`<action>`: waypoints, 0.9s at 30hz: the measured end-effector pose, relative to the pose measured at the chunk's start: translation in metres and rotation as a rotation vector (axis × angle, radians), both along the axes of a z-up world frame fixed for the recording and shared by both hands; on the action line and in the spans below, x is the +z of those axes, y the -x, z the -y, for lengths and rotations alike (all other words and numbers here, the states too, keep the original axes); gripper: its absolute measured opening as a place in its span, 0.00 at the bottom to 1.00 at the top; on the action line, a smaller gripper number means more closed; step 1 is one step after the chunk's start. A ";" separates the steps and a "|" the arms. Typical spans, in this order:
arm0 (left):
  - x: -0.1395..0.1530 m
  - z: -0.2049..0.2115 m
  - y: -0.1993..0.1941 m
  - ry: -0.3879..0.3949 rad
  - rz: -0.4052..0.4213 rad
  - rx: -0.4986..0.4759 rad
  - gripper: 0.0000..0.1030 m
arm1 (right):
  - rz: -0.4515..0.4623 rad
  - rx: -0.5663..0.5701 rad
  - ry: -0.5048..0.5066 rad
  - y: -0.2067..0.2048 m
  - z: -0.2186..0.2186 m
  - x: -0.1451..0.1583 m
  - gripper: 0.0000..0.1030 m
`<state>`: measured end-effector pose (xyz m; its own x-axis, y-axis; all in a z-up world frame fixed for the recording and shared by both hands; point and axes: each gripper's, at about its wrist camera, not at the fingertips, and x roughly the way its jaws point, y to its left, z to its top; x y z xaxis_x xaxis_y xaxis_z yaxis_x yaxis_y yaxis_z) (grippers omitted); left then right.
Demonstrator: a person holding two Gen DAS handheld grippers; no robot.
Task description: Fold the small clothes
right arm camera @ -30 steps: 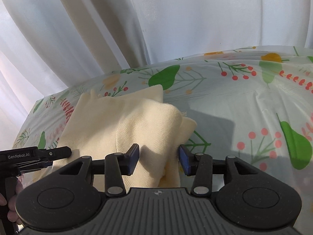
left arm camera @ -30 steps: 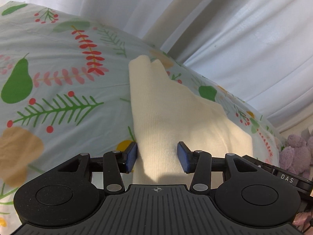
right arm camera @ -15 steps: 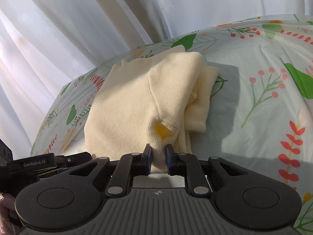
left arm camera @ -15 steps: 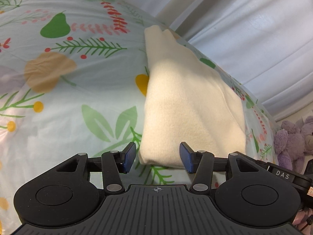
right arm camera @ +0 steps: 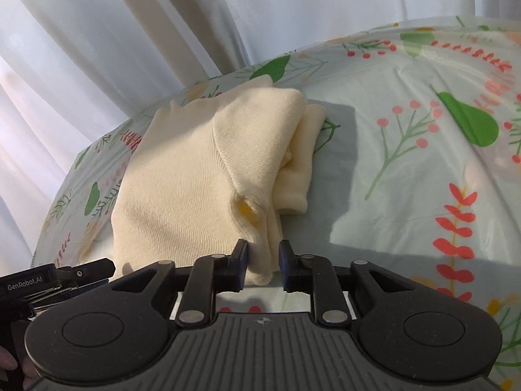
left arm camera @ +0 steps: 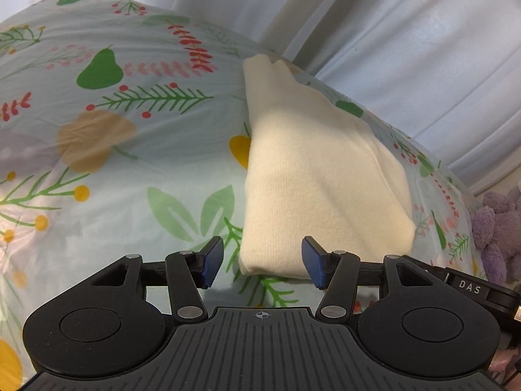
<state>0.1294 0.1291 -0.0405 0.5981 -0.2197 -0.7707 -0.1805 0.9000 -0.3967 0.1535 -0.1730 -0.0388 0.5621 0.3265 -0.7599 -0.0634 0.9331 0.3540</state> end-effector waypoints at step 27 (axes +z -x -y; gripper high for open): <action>-0.016 0.022 -0.031 -0.279 -0.073 -0.044 0.79 | 0.157 0.167 0.414 -0.004 -0.044 -0.010 0.61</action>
